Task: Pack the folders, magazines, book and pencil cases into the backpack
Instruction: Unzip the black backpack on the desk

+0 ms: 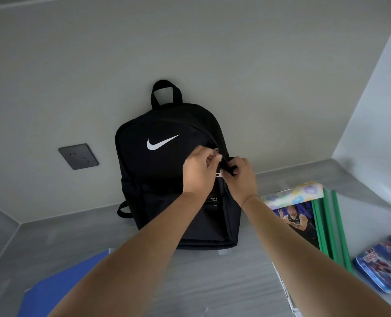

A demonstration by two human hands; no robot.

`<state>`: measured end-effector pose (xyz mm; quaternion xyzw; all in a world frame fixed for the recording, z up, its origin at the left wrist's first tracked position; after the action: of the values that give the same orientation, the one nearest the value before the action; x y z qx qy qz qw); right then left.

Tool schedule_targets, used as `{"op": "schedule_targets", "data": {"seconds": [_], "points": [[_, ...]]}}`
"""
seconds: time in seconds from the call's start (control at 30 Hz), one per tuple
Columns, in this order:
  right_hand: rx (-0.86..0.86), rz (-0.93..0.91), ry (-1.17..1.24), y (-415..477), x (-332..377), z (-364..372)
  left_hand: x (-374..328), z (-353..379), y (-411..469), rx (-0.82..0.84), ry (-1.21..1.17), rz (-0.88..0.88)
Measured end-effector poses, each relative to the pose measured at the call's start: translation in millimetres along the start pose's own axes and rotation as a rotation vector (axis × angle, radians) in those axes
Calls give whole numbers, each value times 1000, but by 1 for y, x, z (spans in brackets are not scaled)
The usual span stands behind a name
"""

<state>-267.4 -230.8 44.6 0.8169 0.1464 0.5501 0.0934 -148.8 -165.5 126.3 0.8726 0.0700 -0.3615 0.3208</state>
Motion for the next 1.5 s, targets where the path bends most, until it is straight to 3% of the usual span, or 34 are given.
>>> {"op": "schedule_targets", "data": {"seconds": [0.1, 0.2, 0.3, 0.4, 0.53, 0.63, 0.8, 0.97, 1.1, 1.2, 1.37, 1.5], "points": [[8, 27, -67, -2, -12, -6, 0, -43, 20, -177, -130, -121], [39, 36, -83, -2, -19, -16, 2, -80, 33, -248, -46, -128], [98, 47, -116, 0, -18, -18, 8, -101, 32, -248, 91, -137], [223, 49, -221, -1, -1, -10, -6, -103, 28, -174, 28, -26], [50, -320, -304, -1, 97, -10, -36, -104, 24, -143, 89, 110], [-15, -474, -315, -5, 146, -3, -47, -106, 20, -149, 111, 141], [-13, -570, -360, -13, 156, -5, -33, -121, 16, -177, 71, 49], [-25, -530, -326, -16, 135, -28, 38, -169, 26, -303, -150, -355], [7, -447, -373, -15, 122, -32, 88, -185, 19, -302, -263, -541], [66, -427, -443, -15, 136, -17, 94, -183, 15, -276, -326, -537], [67, -659, -534, -27, 208, 32, 78, -183, 14, -244, -321, -445], [61, -716, -606, -27, 231, 59, 81, -189, 7, -246, -359, -419]]}}
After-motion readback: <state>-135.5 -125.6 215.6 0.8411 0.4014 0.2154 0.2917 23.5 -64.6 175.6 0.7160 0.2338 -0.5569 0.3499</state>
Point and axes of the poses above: each hand's wrist, its own y-axis towards the middle knuckle, its own z-axis out of the palm, x = y × z, the point moved 9 cm from there along y, towards the middle knuckle, and after that the axes turned 4 degrees about -z, right-handed, at the moved point
